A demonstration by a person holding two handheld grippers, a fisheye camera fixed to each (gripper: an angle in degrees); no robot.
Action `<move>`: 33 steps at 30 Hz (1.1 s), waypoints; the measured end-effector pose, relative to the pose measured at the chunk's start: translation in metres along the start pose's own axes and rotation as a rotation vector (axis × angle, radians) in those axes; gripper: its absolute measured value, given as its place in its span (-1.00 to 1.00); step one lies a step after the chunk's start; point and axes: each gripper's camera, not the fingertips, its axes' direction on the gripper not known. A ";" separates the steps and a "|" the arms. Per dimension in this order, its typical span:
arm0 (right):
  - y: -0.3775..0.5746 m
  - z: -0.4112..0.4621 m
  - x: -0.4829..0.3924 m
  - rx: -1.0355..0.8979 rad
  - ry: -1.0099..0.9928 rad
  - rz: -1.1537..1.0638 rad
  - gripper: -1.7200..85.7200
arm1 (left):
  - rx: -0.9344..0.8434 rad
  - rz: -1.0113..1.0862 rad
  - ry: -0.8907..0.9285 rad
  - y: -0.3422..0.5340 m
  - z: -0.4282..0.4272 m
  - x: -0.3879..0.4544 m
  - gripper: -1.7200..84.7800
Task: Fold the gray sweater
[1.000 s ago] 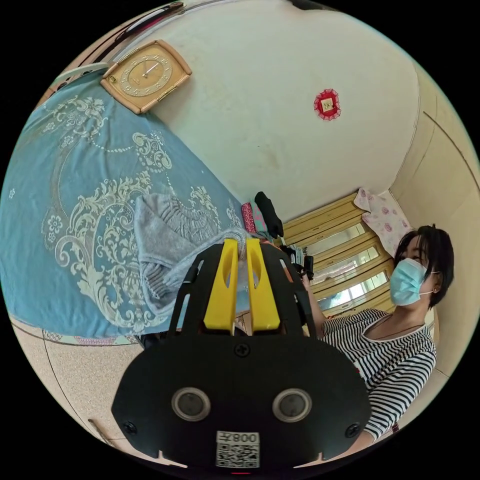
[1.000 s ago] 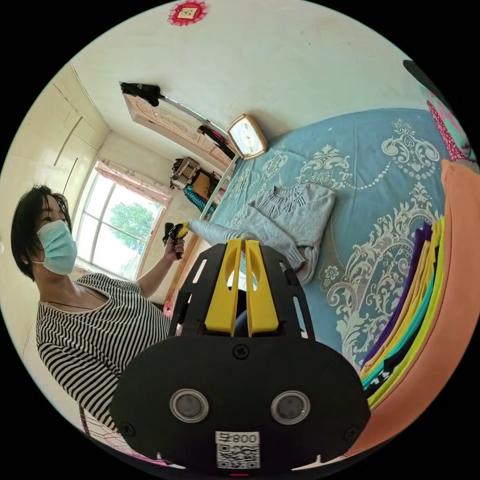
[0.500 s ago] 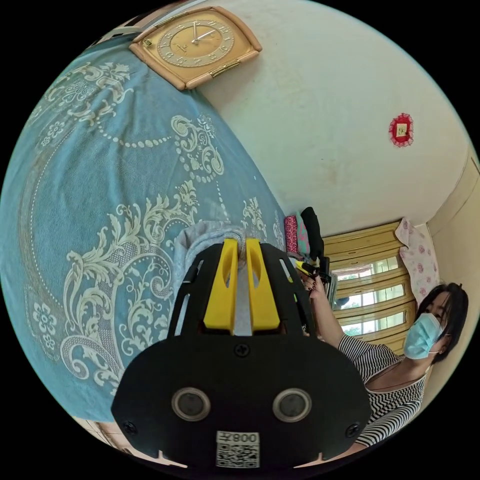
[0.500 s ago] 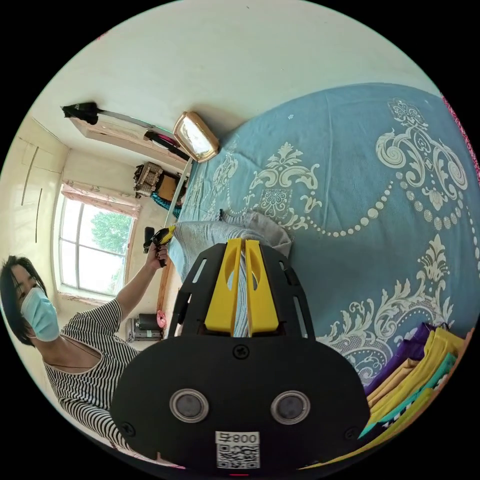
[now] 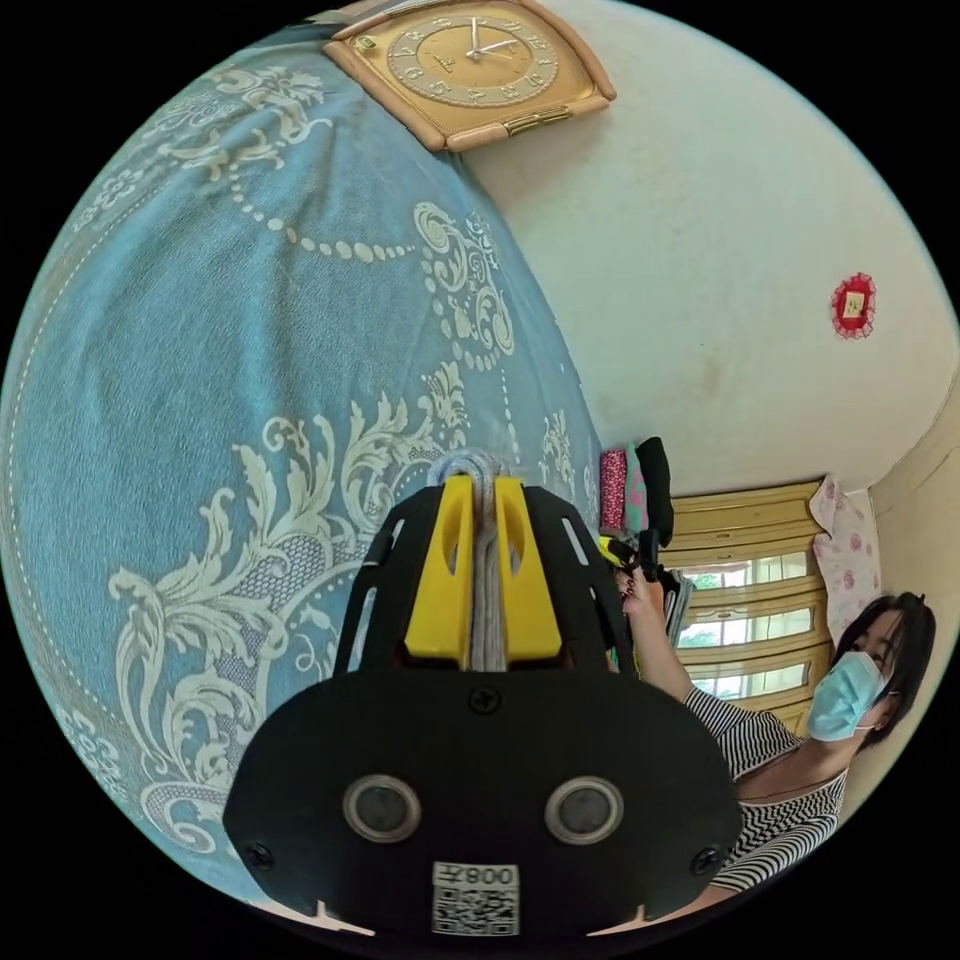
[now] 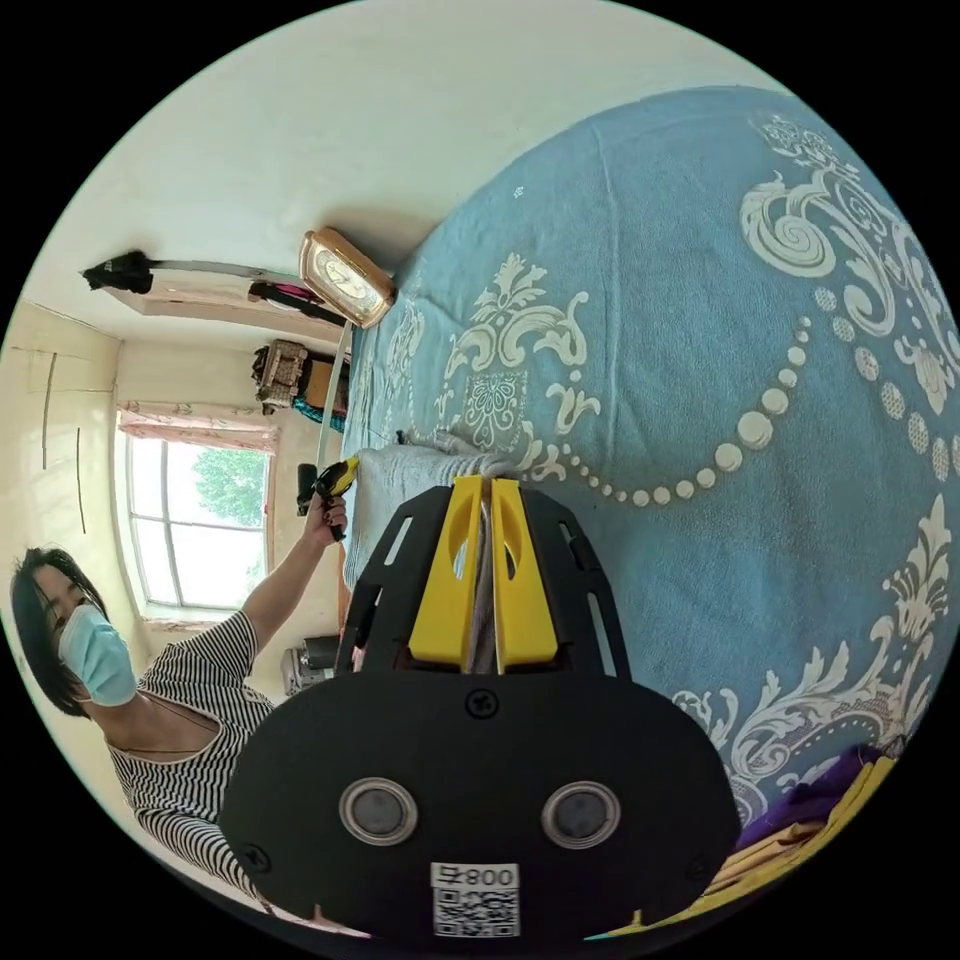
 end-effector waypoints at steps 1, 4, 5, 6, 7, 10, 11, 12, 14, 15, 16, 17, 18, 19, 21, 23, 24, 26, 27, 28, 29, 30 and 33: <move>0.000 0.002 0.005 0.018 -0.048 0.013 -0.94 | 0.024 -0.004 0.016 -0.002 0.002 0.001 -0.87; 0.004 0.002 0.011 0.038 -0.116 0.035 -0.94 | 0.070 0.004 0.021 -0.005 0.002 0.007 -0.87; 0.006 0.002 0.012 0.045 -0.116 0.043 -0.95 | 0.089 0.020 0.005 -0.005 0.002 0.012 -0.88; 0.011 -0.001 0.013 0.063 -0.110 0.064 -0.95 | 0.095 0.031 -0.010 -0.004 0.002 0.016 -0.89; 0.017 -0.004 0.012 0.085 -0.107 0.081 -0.95 | 0.098 0.057 -0.052 -0.002 0.005 0.025 -0.91; 0.033 -0.006 -0.032 0.185 -0.042 -0.005 -0.96 | 0.053 0.197 -0.124 0.001 0.029 0.062 -0.94; 0.033 -0.001 -0.048 0.181 -0.019 -0.044 -0.96 | 0.010 0.260 -0.162 0.000 0.046 0.080 -0.94; 0.033 0.017 -0.087 0.165 0.050 -0.129 -0.96 | -0.008 0.293 -0.186 0.000 0.055 0.089 -0.95; 0.029 0.061 -0.146 0.110 0.167 -0.265 -0.96 | -0.059 0.412 -0.327 -0.003 0.093 0.121 -0.95; 0.025 0.096 -0.180 0.076 0.247 -0.341 -0.96 | -0.062 0.432 -0.377 -0.004 0.103 0.128 -0.95; 0.020 0.133 -0.208 0.043 0.345 -0.404 -0.96 | -0.065 0.467 -0.490 -0.007 0.122 0.138 -0.95; 0.018 0.152 -0.220 0.030 0.403 -0.428 -0.96 | -0.064 0.476 -0.614 -0.011 0.142 0.143 -0.95; 0.014 0.190 -0.238 0.002 0.538 -0.474 -0.96 | -0.064 0.473 -0.669 -0.013 0.150 0.144 -0.95; 0.010 0.227 -0.247 -0.020 0.680 -0.496 -0.96 | -0.084 0.475 -0.755 -0.017 0.169 0.144 -0.96; 0.007 0.283 -0.248 -0.094 0.858 -0.510 -0.96 | -0.152 0.448 -0.782 -0.022 0.193 0.135 -0.96; 0.018 0.303 -0.259 0.001 0.933 -0.552 -0.96 | -0.124 0.455 -0.758 -0.025 0.202 0.137 -0.96; 0.020 0.312 -0.263 -0.003 0.960 -0.553 -0.96 | -0.131 0.449 -0.750 -0.027 0.204 0.137 -0.96; 0.021 0.313 -0.267 -0.005 0.937 -0.547 -0.96 | -0.124 0.425 -0.706 -0.030 0.206 0.144 -0.96; 0.019 0.308 -0.269 -0.013 0.892 -0.527 -0.96 | -0.100 0.440 -0.696 -0.029 0.206 0.149 -0.96; 0.018 0.299 -0.273 0.003 0.829 -0.510 -0.96 | -0.063 0.475 -0.665 -0.025 0.208 0.159 -0.96; 0.019 0.294 -0.276 0.021 0.793 -0.508 -0.96 | -0.056 0.510 -0.616 -0.023 0.215 0.168 -0.96; 0.019 0.286 -0.282 0.061 0.727 -0.505 -0.96 | -0.063 0.526 -0.589 -0.022 0.221 0.172 -0.96; 0.014 0.294 -0.293 0.079 0.651 -0.513 -0.96 | -0.130 0.568 -0.575 -0.026 0.263 0.182 -0.96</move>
